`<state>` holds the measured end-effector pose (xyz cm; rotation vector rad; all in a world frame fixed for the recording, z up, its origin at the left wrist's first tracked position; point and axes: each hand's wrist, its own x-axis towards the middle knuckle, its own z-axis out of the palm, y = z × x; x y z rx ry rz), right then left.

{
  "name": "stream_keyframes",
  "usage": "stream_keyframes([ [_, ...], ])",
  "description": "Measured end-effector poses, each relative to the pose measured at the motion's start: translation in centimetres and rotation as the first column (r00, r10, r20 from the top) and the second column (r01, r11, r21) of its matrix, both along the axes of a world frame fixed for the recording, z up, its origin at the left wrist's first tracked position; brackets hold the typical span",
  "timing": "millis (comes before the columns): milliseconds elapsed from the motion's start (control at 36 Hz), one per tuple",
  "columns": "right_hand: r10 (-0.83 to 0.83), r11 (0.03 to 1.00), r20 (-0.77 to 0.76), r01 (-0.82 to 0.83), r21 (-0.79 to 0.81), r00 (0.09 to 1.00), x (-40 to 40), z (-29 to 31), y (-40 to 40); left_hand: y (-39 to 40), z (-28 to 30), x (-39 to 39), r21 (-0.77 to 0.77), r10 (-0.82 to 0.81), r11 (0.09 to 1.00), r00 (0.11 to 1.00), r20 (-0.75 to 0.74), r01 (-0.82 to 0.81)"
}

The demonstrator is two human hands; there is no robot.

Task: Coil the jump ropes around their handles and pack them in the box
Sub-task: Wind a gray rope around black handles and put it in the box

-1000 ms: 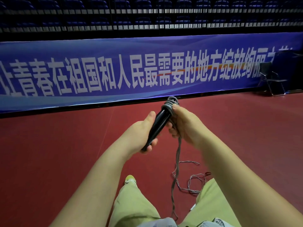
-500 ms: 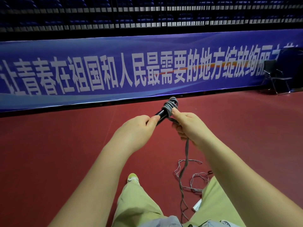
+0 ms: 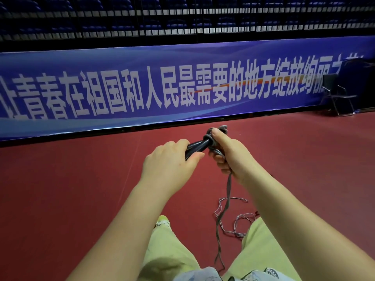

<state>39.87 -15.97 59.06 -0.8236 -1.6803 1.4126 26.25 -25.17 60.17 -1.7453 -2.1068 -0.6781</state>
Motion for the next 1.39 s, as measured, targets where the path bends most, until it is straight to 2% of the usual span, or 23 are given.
stream_keyframes([
  [83,-0.021,0.999,-0.022,0.022,0.043,1.0,-0.1,0.0,0.0,-0.2,0.1,0.1,-0.053,-0.042,0.997,0.996,0.083,0.047],
  [139,-0.019,0.998,-0.049,0.022,0.064,0.999,-0.1,0.0,-0.1,-0.4,0.5,-0.1,-0.099,-0.091,0.989,0.977,0.193,0.112],
  [194,-0.01,0.997,-0.072,0.016,0.077,0.997,-0.1,0.0,-0.1,-0.8,0.9,-0.6,-0.163,-0.135,0.964,0.913,0.385,0.211],
  [250,0.003,0.996,-0.09,0.005,0.086,0.996,-0.1,0.0,-0.1,-1.1,1.4,-1.1,-0.181,-0.172,0.929,0.812,0.558,0.322],
  [306,0.019,0.996,-0.114,-0.009,0.089,0.993,-0.2,0.0,-0.1,-1.4,1.7,-1.2,-0.169,-0.189,0.889,0.676,0.712,0.427],
  [361,0.035,0.995,-0.144,-0.02,0.102,0.989,-0.3,-0.1,0.0,-1.5,1.7,-1.2,-0.154,-0.149,0.832,0.482,0.863,0.532],
  [417,0.051,0.991,-0.158,-0.031,0.127,0.986,-0.4,-0.1,-0.1,-1.4,1.2,-1.2,-0.083,-0.072,0.749,0.205,0.976,0.657],
  [472,0.061,0.988,-0.169,-0.036,0.149,0.984,-0.5,-0.1,-0.1,-1.1,0.4,-1.2,0.041,-0.011,0.681,-0.046,0.999,0.731],
  [500,0.061,0.988,-0.172,-0.035,0.152,0.983,-0.5,0.0,-0.2,-1.0,-0.1,-1.1,0.093,0.005,0.667,-0.129,0.992,0.739],
  [556,0.06,0.987,-0.168,-0.032,0.159,0.984,-0.5,0.0,-0.3,-0.9,-0.5,-0.7,0.144,0.017,0.661,-0.207,0.978,0.736],
  [611,0.065,0.984,-0.158,-0.038,0.172,0.985,-0.5,0.0,-0.3,-0.9,-0.4,-0.3,0.134,-0.007,0.677,-0.176,0.984,0.723],
  [667,0.047,0.982,-0.146,-0.019,0.187,0.988,-0.4,-0.1,-0.2,-0.8,-0.1,0.0,0.088,-0.046,0.712,-0.08,0.996,0.696],
  [722,0.008,0.972,-0.116,0.019,0.235,0.993,-0.3,-0.2,0.1,-0.7,-0.1,0.1,0.035,-0.101,0.779,0.071,0.992,0.627],
  [778,-0.035,0.949,-0.067,0.054,0.31,0.997,-0.3,-0.4,0.4,-0.5,-0.1,0.2,-0.009,-0.154,0.846,0.259,0.954,0.534],
  [833,-0.083,0.922,-0.018,0.083,0.378,0.996,-0.3,-0.8,0.6,-0.4,-0.2,0.3,-0.024,-0.182,0.873,0.369,0.912,0.488],
  [917,-0.144,0.891,0.018,0.121,0.438,0.989,-0.4,-1.1,0.5,-0.4,-0.3,0.2,-0.025,-0.199,0.892,0.44,0.876,0.451],
  [1000,-0.181,0.867,0.023,0.149,0.475,0.983,-0.4,-1.1,0.3,-0.3,-0.6,-0.1,-0.005,-0.217,0.898,0.453,0.865,0.44],
  [1111,-0.185,0.87,0.009,0.159,0.467,0.983,-0.7,-1.0,0.5,-0.1,-0.5,-0.2,0.023,-0.236,0.909,0.466,0.853,0.417],
  [1167,-0.148,0.885,-0.03,0.146,0.441,0.988,-0.6,-1.0,0.5,0.1,-0.3,-0.3,0.021,-0.238,0.921,0.519,0.821,0.388],
  [1222,-0.091,0.92,-0.053,0.104,0.377,0.994,-0.4,-0.8,0.3,0.3,-0.3,-0.5,0.01,-0.234,0.944,0.648,0.725,0.33],
  [1278,-0.034,0.972,-0.056,0.046,0.232,0.998,-0.3,-0.5,0.1,0.4,-0.5,-1.0,0.019,-0.22,0.966,0.776,0.591,0.26],
  [1333,0.032,0.994,-0.073,-0.025,0.104,0.997,-0.3,-0.3,0.1,0.4,-0.7,-1.3,0.04,-0.203,0.976,0.822,0.532,0.215],
  [1389,0.08,0.996,-0.106,-0.076,0.047,0.991,-0.3,-0.2,0.1,0.2,-0.9,-1.4,0.062,-0.211,0.976,0.834,0.509,0.209],
])
